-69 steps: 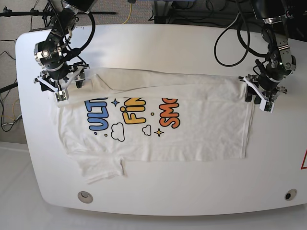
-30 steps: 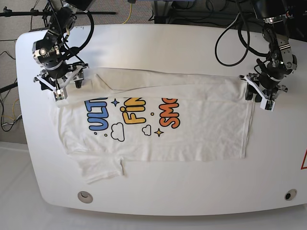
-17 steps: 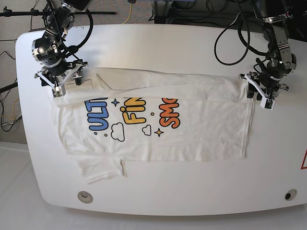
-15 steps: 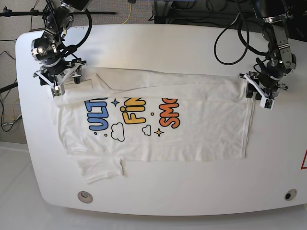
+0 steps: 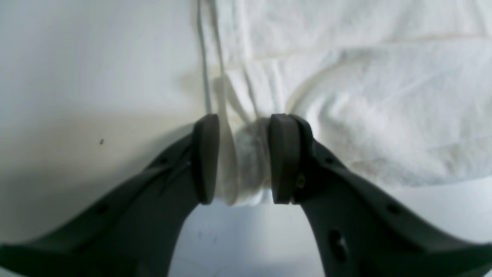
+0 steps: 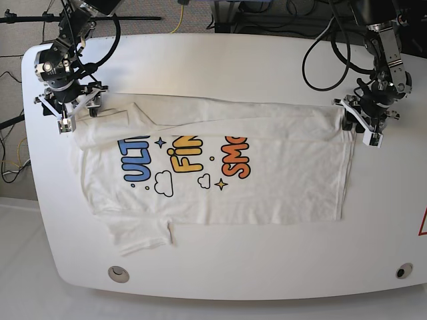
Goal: Fold the T-shirt properly
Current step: 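Drag the held shirt edge with both grippers toward the arm bases, then open both grippers to release the shirt edge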
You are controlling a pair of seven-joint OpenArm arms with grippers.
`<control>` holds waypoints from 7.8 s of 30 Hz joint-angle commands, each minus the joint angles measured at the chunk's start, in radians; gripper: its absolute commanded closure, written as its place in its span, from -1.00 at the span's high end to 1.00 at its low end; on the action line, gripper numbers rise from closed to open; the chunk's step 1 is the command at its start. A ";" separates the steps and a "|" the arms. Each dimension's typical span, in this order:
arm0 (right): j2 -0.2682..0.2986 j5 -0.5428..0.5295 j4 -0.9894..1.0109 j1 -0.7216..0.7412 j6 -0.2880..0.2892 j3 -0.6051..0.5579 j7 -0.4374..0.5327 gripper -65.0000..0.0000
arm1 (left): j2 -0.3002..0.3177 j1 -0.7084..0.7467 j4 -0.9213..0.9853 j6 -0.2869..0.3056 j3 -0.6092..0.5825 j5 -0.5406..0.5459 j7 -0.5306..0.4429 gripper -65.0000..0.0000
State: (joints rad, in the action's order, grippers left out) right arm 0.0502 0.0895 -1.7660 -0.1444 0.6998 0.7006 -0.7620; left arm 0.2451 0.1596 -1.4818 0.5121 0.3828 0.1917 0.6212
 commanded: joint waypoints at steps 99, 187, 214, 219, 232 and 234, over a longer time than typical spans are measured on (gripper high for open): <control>0.018 -0.019 0.147 -0.027 -0.002 0.032 0.123 -1.00 | -0.012 0.052 -0.011 -0.015 -0.026 -0.020 0.027 -1.00; -0.008 -0.107 -0.041 -0.223 -0.002 0.015 0.003 0.14 | -0.015 0.316 -0.376 0.001 -0.012 -0.010 0.030 -0.38; -0.007 -0.122 -0.157 -0.215 -0.002 0.007 0.027 0.05 | -0.050 0.304 -0.540 0.015 0.054 -0.007 0.012 -0.43; -0.008 -0.122 -0.158 -0.216 -0.002 0.005 0.022 0.27 | -0.044 0.301 -0.541 0.013 0.041 -0.020 0.026 -0.36; -0.001 -0.124 -0.170 -0.174 -0.002 0.051 -0.063 0.39 | -0.031 0.300 -0.491 0.010 0.015 -0.021 0.069 -0.02; 0.000 -0.125 -0.180 -0.160 -0.002 0.059 -0.082 0.40 | -0.029 0.299 -0.489 0.010 0.011 -0.025 0.065 -0.01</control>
State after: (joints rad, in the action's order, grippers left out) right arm 0.0368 -0.0265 -1.9114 -0.3180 0.6994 0.7494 -0.8467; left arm 0.2028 0.4641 -1.9560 0.5259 0.3935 0.1593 0.7113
